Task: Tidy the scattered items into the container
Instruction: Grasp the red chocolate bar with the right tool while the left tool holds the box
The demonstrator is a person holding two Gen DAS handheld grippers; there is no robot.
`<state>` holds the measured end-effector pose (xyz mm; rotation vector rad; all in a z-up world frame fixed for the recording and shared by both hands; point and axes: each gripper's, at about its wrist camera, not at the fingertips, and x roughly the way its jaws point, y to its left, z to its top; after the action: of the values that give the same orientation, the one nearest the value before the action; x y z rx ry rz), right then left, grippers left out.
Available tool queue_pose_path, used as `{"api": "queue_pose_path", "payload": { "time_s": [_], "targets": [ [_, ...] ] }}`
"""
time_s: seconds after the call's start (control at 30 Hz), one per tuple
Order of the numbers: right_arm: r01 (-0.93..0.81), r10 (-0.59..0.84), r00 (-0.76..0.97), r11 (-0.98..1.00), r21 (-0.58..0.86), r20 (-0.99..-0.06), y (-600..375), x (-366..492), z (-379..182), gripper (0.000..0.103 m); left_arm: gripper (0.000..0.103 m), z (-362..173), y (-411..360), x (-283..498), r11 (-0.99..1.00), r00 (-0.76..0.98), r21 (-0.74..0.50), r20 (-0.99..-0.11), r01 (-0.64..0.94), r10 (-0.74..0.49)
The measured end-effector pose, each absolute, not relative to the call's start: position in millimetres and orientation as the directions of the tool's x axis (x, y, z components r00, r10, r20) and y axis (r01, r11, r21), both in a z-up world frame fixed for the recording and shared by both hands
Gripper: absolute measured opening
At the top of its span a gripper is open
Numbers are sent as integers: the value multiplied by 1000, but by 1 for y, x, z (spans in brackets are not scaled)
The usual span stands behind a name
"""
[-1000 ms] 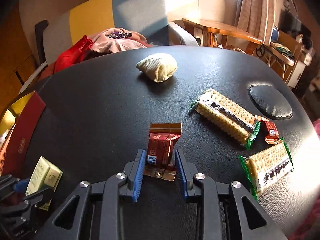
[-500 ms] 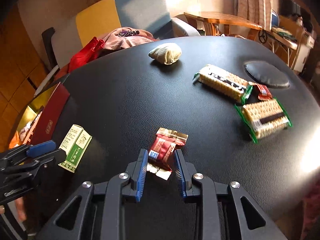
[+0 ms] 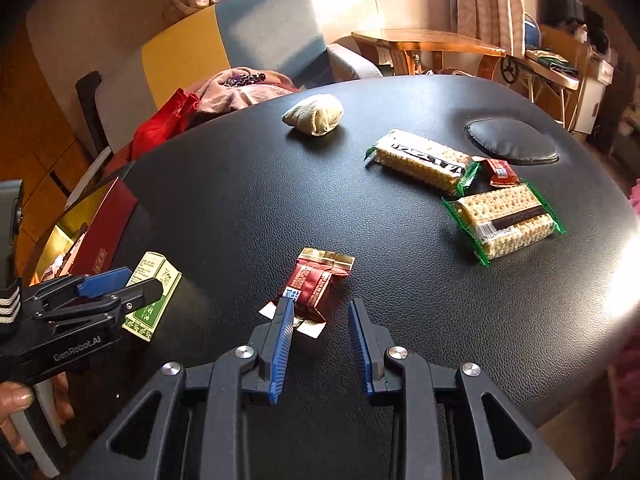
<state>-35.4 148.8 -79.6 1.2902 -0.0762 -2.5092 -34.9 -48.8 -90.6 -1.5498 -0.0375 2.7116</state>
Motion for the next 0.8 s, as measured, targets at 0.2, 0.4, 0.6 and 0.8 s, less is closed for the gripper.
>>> {"api": "queue_pose_path", "payload": {
  "time_s": [0.2,0.4,0.6,0.8],
  "targets": [
    [231,-284,-553,-956,182,-784,156,-30,-76,32,46,-99,-51,-33,-998,-505,-55,-862,16,39],
    [215,-268,-562,-961,174,-782,161,-27,-73,33,30,-102,-51,-29,-999,-518,-47,-855,15,33],
    [234,-301,-546,-951,203,-782,151,-38,-77,44,30,-98,-53,-20,-999,-543,-38,-839,25,19],
    [247,-248,-523,-960,134,-815,119,-57,-92,44,30,-89,-55,-14,-999,-562,-28,-827,36,3]
  ]
}}
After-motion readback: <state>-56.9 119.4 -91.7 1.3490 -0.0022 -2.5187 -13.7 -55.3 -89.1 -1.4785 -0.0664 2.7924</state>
